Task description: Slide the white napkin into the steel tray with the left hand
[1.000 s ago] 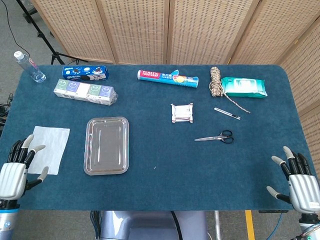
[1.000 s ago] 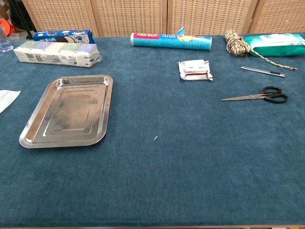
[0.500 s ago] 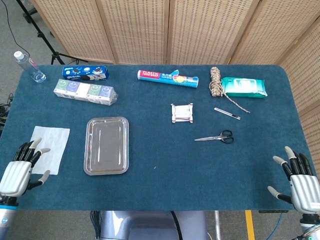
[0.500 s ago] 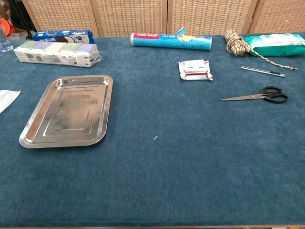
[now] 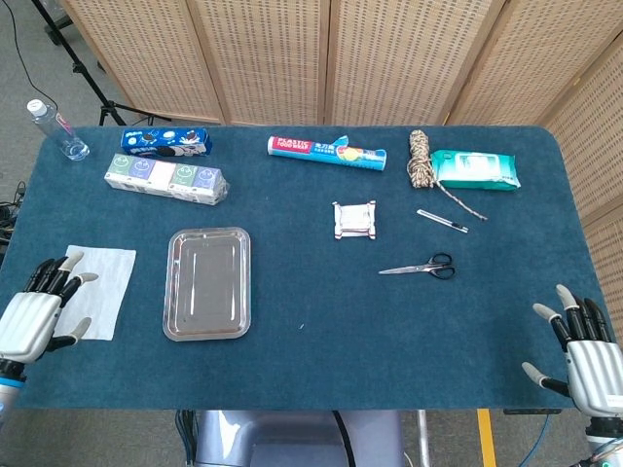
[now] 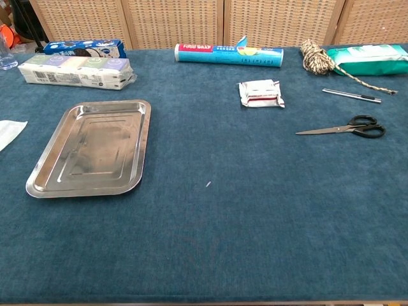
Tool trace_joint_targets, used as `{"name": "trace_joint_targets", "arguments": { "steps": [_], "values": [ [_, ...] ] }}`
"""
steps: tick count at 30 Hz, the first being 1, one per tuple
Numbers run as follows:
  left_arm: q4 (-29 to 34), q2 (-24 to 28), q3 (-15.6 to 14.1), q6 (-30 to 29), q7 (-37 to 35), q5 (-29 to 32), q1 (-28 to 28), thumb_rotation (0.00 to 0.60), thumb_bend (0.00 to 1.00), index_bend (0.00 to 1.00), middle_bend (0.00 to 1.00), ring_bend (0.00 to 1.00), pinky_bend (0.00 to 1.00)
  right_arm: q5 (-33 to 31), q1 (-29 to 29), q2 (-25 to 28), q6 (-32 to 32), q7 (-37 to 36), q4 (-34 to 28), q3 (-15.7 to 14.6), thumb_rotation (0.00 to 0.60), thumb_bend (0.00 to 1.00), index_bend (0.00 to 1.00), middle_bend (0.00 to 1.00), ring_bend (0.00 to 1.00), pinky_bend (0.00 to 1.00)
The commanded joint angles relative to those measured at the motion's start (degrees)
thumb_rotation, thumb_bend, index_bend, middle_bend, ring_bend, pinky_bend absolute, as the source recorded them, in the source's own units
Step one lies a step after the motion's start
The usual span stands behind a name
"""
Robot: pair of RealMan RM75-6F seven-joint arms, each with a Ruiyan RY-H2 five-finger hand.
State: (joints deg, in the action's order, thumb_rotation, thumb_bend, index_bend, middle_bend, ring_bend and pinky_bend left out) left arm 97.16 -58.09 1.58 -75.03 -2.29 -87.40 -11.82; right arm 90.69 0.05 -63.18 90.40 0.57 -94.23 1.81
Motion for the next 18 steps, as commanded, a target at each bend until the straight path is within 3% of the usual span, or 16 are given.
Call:
{"name": "trace_joint_targets", "arguments": {
  "steps": [1,7,18],
  "values": [
    [1.4,1.3,-0.9,2.2,-1.2,0.5,-0.5,0.600,0.33,0.24,0.00,0.00,0.00,0.0,0.1,0.1,0.1,-0.1,0.0,0.0,0.600,0.05,0.21,0.00,0.00,0.00],
    [0.2,3.3,-3.4,7.9,1.2,0.8,-1.8,0.600,0.33,0.24,0.00,0.00,0.00,0.2,0.2,0.2,0.6,-0.4,0.0,0.1,0.600,0.05,0.21,0.00,0.00,0.00],
    [-5.3,0.9,-5.0,8.6,1.9,1.2,-1.2,0.600,0.33,0.24,0.00,0.00,0.00,0.2,0.4,0.2,0.9,-0.6,0.0,0.1,0.600,0.05,0.21,0.00,0.00,0.00]
  ]
}}
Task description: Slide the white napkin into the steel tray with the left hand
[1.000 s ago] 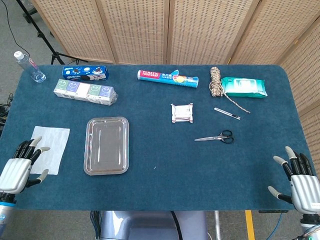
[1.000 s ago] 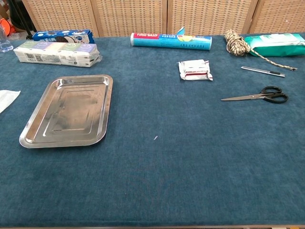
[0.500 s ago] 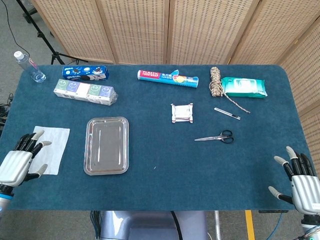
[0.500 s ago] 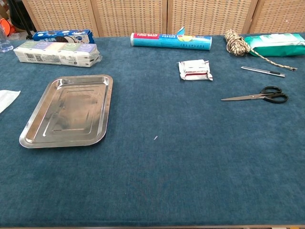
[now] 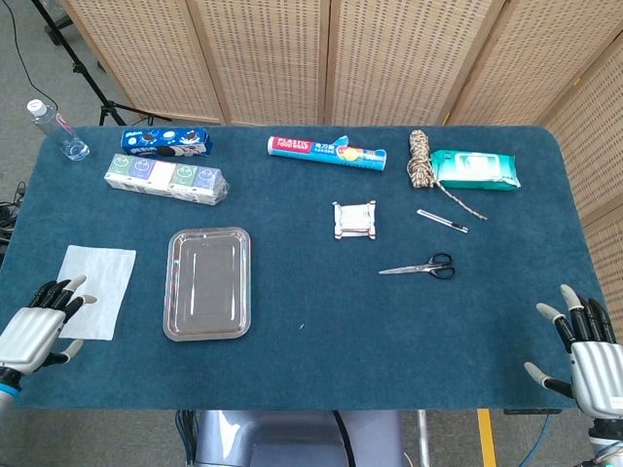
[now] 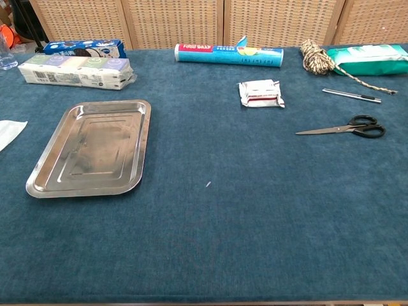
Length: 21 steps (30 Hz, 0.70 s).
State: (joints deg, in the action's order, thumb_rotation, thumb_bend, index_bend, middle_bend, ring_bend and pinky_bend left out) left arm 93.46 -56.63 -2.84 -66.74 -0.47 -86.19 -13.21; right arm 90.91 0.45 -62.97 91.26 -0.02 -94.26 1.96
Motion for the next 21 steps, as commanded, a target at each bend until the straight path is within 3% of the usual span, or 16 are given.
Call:
{"name": "trace_joint_targets", "arguments": {
  "steps": [1,21],
  "values": [
    [-2.1,-0.7,-0.7,0.3,0.0,0.0,0.2,0.600,0.33,0.24,0.00,0.00,0.00,0.0,0.0,0.0,0.0,0.0,0.0,0.0,0.600,0.05,0.21,0.00,0.00,0.00],
    [-14.8,-7.2,-2.1,3.1,-1.4,1.1,0.5,0.600,0.34,0.24,0.00,0.00,0.00,0.1,0.0,-0.2,-0.1,0.5,0.0,0.0,0.600,0.05,0.21,0.00,0.00,0.00]
  ]
}}
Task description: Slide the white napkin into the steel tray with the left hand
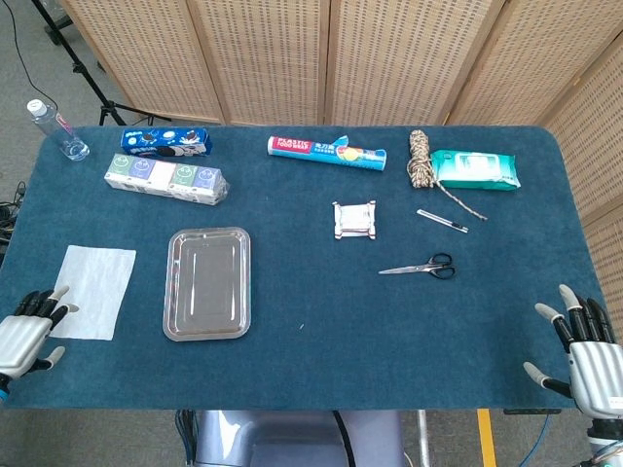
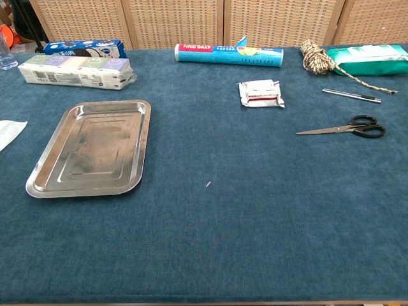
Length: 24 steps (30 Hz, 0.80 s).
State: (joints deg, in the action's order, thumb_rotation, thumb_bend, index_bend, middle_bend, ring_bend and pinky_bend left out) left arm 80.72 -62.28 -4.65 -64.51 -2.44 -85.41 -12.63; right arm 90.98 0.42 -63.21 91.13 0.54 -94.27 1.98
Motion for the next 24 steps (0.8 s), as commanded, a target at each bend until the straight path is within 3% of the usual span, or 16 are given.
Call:
{"name": "trace_joint_targets", "arguments": {
  "steps": [1,24],
  "values": [
    [-2.7,-2.0,-0.3,0.9,0.7,0.4,0.0,0.600,0.34,0.24,0.00,0.00,0.00,0.0,0.0,0.0,0.0,0.0,0.0,0.0,0.600,0.05,0.21,0.00,0.00,0.00],
    [-11.8,-12.5,0.7,-2.3,0.5,-0.2,0.8,0.600,0.34,0.24,0.00,0.00,0.00,0.0,0.1,0.1,0.3,-0.6,0.2,0.2,0.600,0.05,0.21,0.00,0.00,0.00]
  ]
}}
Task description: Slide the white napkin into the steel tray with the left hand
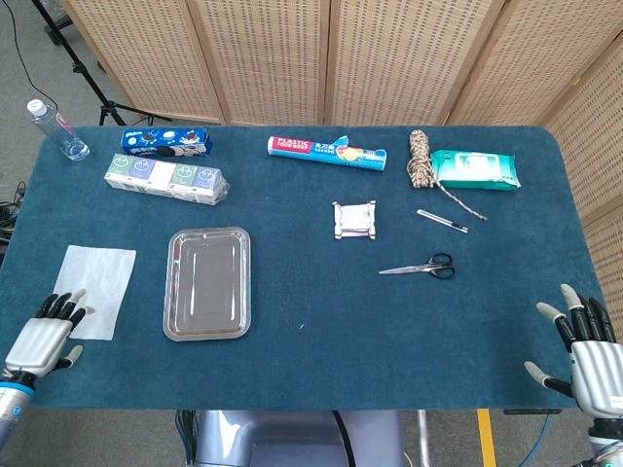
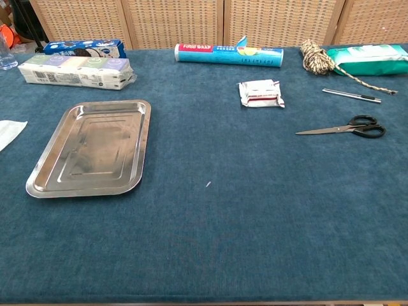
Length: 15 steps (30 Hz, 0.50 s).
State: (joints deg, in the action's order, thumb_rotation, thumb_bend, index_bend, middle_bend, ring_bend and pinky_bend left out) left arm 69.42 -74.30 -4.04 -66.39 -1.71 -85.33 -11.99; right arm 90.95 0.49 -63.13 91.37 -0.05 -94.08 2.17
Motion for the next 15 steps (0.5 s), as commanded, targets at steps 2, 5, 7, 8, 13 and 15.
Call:
{"name": "trace_joint_targets", "arguments": {
  "steps": [2,5,7,8,13,15],
  "values": [
    [-1.5,-1.6,0.0,-1.3,0.0,-0.9,0.3,0.600,0.34,0.24,0.00,0.00,0.00,0.0,0.1,0.0,0.2,-0.2,0.0,0.0,0.600,0.05,0.21,0.00,0.00,0.00],
    [-2.3,-2.4,-0.1,-1.5,-0.3,-1.1,0.4,0.600,0.34,0.24,0.00,0.00,0.00,0.0,0.1,0.1,0.2,-0.3,0.1,0.1,0.600,0.05,0.21,0.00,0.00,0.00],
    [-2.6,-2.9,-0.1,-1.7,-0.6,-1.2,0.4,0.600,0.35,0.25,0.00,0.00,0.00,0.0,0.1,0.1,0.2,-0.3,0.1,0.1,0.600,0.05,0.21,0.00,0.00,0.00],
    [-2.7,-3.1,-0.1,-1.8,-0.6,-1.2,0.4,0.600,0.35,0.26,0.00,0.00,0.00,0.0,0.1,0.1,0.3,-0.3,0.1,0.1,0.600,0.05,0.21,0.00,0.00,0.00],
    [-2.9,-3.6,0.0,-2.1,-0.8,-1.3,0.4,0.600,0.35,0.35,0.00,0.00,0.00,0.1,0.1,0.0,0.3,-0.3,0.1,0.1,0.600,0.05,0.21,0.00,0.00,0.00],
    [-2.8,-3.8,0.1,-2.2,-0.8,-1.3,0.3,0.600,0.36,0.39,0.00,0.00,0.00,0.1,0.1,0.0,0.3,-0.3,0.1,0.1,0.600,0.05,0.21,0.00,0.00,0.00]
  ]
}}
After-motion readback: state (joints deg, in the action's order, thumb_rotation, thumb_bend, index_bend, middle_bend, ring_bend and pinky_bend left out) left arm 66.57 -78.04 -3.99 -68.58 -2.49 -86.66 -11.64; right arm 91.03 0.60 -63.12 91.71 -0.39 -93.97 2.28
